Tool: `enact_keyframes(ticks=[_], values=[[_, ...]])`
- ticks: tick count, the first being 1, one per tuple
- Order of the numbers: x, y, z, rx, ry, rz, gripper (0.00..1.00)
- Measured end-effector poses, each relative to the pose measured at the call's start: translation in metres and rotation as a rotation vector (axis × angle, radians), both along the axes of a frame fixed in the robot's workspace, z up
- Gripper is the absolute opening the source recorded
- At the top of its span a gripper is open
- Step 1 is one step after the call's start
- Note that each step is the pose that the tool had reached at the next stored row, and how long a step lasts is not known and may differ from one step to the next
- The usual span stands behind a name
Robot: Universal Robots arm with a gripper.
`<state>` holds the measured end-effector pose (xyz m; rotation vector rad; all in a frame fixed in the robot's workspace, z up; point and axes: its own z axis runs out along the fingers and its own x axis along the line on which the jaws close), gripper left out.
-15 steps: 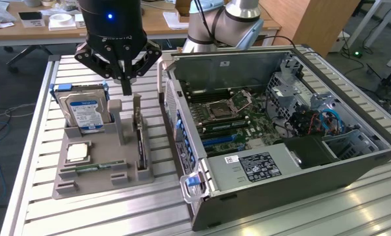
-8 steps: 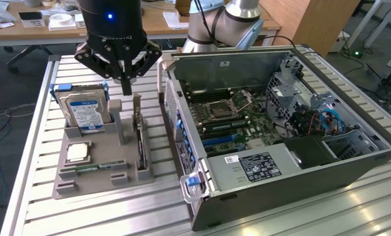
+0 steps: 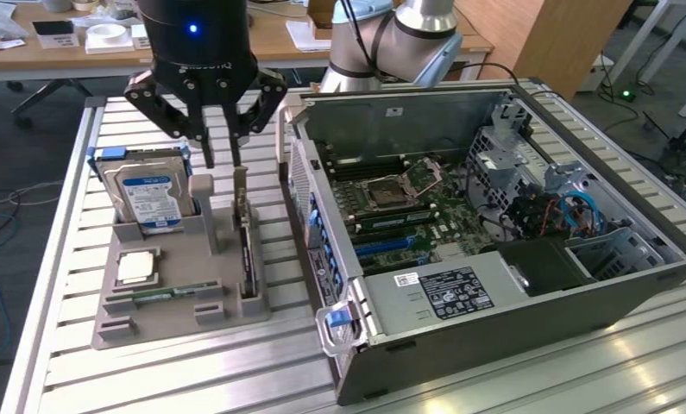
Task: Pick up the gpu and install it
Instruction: 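Pick up the gpu and move the gpu toward the slot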
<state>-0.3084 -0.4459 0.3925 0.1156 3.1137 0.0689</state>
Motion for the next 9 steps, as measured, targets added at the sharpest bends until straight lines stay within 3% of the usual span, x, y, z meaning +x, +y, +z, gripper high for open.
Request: enact_keyframes(ticks=[2, 4, 5, 9], values=[[0.0, 0.0, 0.0, 0.0, 0.0, 0.0, 0.41], [0.0, 0.0, 0.0, 0.0, 0.0001, 0.0, 0.41], [0.0, 0.0, 0.0, 0.0, 0.0, 0.0, 0.47], [0.0, 0.0, 0.0, 0.0, 0.0, 0.0, 0.47]])
